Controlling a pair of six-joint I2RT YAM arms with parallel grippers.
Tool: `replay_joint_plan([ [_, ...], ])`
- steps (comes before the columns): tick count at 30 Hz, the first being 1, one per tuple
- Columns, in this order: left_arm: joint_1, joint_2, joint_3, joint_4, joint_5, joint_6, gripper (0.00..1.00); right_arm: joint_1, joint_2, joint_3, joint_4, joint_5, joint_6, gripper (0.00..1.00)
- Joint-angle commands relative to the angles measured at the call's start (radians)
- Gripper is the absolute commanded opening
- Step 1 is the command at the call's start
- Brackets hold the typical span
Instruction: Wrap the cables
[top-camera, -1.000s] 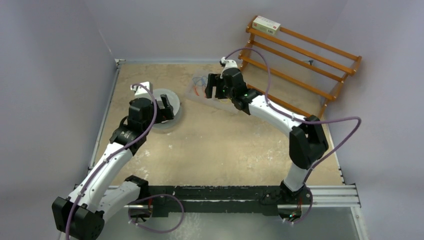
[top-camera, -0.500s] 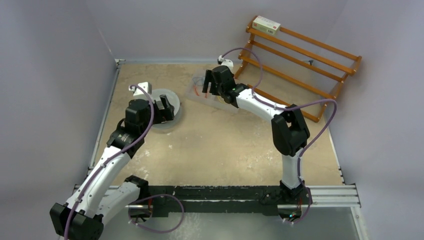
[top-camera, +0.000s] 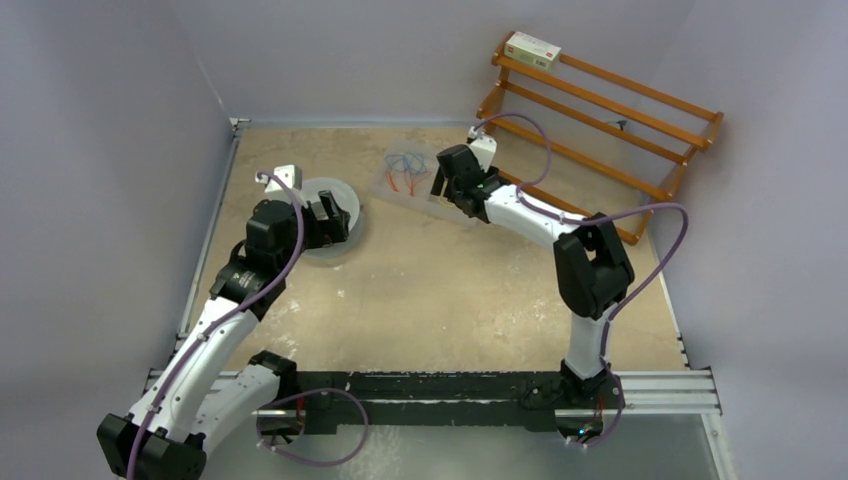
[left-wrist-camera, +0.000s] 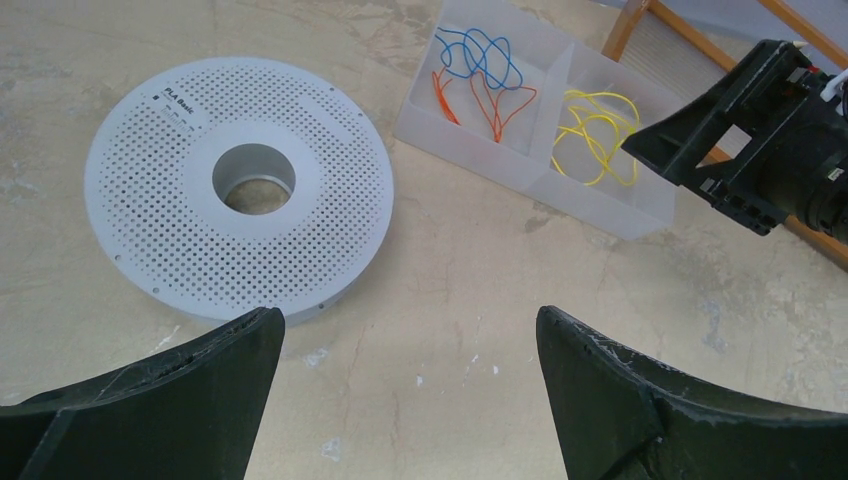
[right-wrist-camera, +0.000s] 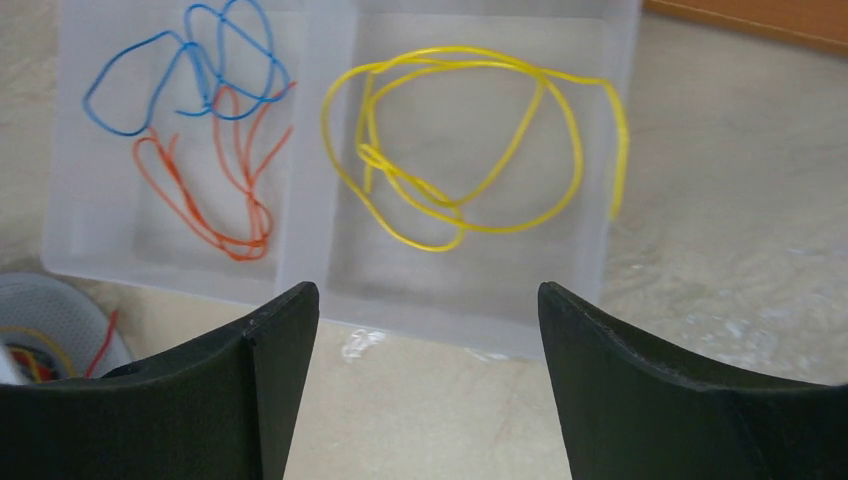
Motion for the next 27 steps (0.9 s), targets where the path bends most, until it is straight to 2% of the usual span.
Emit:
replay_joint_plan([
  [1,0.008,-0.017,0.025,0.037,0.017,-0.017,0.96,-0.018,-0.089,-0.054,-0.004,0.073,0.036,0.81],
  [11,0.008,-0.015,0.025,0.036,0.017,-0.017,0.96,-0.061,-0.11,-0.137,0.004,0.058,0.059,0.74],
  [20,0.009,-0.012,0.025,0.035,0.014,-0.017,0.96,-0.105,-0.073,-0.165,0.036,0.023,0.053,0.61],
  [27,0.009,-0.012,0.026,0.035,0.01,-0.017,0.96,-0.116,-0.059,-0.176,0.065,-0.014,0.038,0.45],
])
